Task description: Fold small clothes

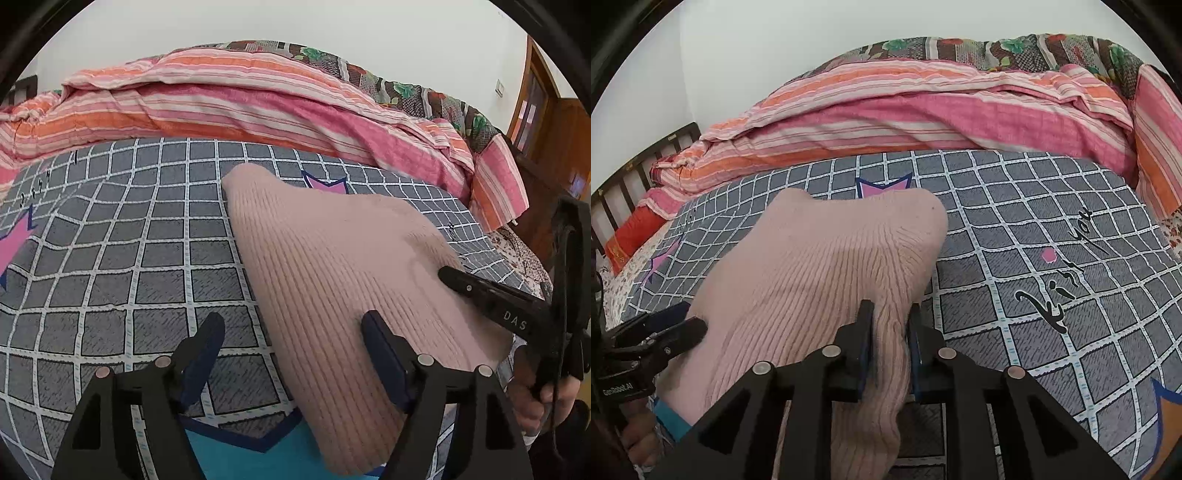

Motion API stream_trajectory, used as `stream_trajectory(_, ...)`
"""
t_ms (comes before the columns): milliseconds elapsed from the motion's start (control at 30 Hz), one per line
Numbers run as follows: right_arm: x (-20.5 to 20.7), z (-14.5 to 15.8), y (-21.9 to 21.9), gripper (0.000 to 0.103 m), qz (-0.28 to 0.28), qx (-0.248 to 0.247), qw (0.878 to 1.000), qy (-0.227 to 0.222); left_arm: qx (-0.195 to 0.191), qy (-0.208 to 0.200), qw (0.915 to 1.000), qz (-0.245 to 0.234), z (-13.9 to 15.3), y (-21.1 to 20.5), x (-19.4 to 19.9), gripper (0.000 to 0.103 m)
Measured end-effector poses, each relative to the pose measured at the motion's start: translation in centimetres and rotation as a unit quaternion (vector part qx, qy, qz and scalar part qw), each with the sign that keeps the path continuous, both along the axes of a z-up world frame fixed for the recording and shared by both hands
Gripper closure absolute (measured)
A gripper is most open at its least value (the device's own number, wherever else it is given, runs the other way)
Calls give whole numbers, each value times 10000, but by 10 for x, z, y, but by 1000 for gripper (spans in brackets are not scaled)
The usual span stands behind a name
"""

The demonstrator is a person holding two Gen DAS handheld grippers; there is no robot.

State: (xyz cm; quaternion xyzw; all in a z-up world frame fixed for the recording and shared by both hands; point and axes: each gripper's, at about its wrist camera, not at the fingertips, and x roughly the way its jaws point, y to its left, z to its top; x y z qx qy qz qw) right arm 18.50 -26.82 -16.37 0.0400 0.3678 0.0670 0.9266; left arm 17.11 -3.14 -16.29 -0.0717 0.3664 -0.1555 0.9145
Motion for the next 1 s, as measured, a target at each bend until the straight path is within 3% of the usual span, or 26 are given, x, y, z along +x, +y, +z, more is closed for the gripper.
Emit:
stream_trajectory(600, -8, 2, 3, 82, -87, -11, 9999, -113, -376, 147, 9991, 107, -3, 8, -7, 26)
stream_trajectory(733, -9, -1, 4, 84, -91, -101, 9998, -157, -446, 158, 9987, -208, -5, 7, -16, 26)
stream_trajectory(867, -6, -3, 5, 84, -56, -145, 9998, -147, -204, 154, 9989, -391, -12, 0, -27, 26)
stream_trajectory(1000, -14, 10, -1, 73, -94, -68, 9999, -104, -172, 153, 9990, -390, -5, 2, -33, 26)
